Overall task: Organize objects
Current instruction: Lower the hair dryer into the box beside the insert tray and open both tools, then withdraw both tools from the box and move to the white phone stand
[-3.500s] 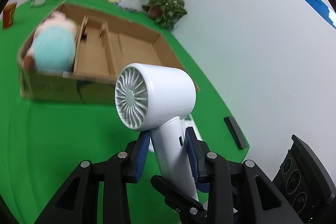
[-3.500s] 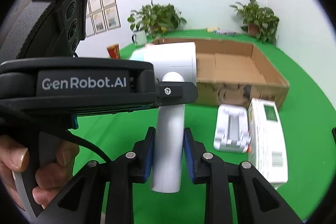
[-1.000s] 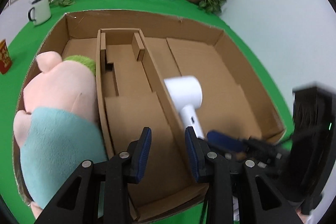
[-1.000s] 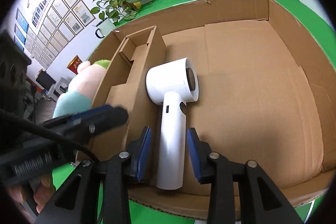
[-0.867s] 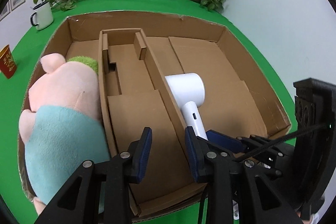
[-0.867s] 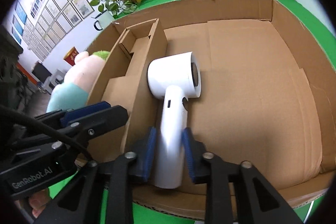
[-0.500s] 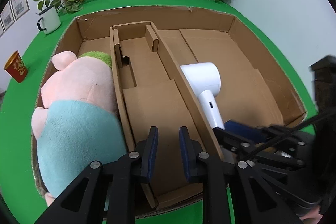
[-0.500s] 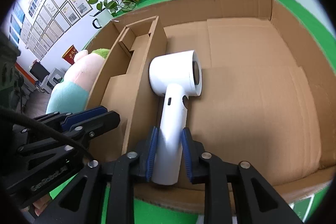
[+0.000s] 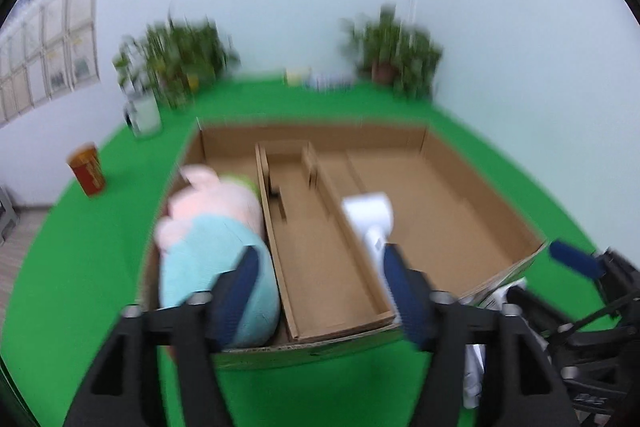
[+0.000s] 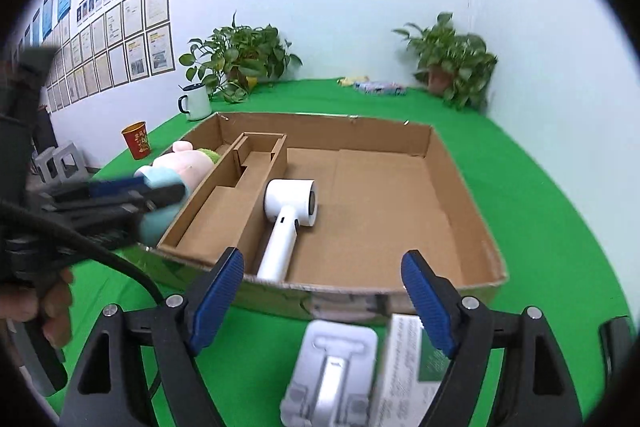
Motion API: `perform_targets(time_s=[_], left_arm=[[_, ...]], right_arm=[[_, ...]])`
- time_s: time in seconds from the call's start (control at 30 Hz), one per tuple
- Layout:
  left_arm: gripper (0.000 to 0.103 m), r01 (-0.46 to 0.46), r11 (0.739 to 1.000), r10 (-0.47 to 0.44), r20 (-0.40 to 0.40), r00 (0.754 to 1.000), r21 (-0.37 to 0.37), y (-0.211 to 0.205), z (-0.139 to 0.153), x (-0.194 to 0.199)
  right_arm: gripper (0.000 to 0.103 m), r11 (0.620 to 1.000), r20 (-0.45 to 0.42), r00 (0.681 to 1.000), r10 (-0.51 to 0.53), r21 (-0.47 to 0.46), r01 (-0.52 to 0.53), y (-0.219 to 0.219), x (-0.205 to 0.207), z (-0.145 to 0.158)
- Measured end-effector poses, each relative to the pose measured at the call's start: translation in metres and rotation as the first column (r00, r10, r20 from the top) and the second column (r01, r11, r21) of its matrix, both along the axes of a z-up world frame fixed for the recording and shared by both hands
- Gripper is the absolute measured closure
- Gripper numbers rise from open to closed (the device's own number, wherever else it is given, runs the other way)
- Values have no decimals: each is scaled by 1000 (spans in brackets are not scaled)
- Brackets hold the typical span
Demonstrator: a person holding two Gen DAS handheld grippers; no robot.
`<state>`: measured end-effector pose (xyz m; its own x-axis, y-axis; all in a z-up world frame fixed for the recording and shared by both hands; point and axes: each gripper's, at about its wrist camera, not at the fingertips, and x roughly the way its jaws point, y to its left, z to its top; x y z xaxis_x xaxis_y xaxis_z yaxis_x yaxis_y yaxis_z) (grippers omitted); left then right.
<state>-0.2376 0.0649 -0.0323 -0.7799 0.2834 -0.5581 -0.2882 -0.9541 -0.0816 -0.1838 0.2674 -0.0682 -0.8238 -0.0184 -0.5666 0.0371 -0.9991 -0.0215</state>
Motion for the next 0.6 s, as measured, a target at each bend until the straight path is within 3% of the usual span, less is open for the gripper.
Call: perform_targets(time_s=[0.13,0.2,0.6], left_arm=[[14,-20,996,30,-110,993,88,-11,23,48],[8,-37,995,50,-147,988,93,-14,31,68],[6,-132,990,140,-228,964,51,-7,45,127]], right_arm=[[22,1000,-30,999,-11,24,12,-3,17,4],[22,999,-46,999,-11,33,13,-5,24,6],[22,1000,-85,996,-14,12,16,-3,48,9]])
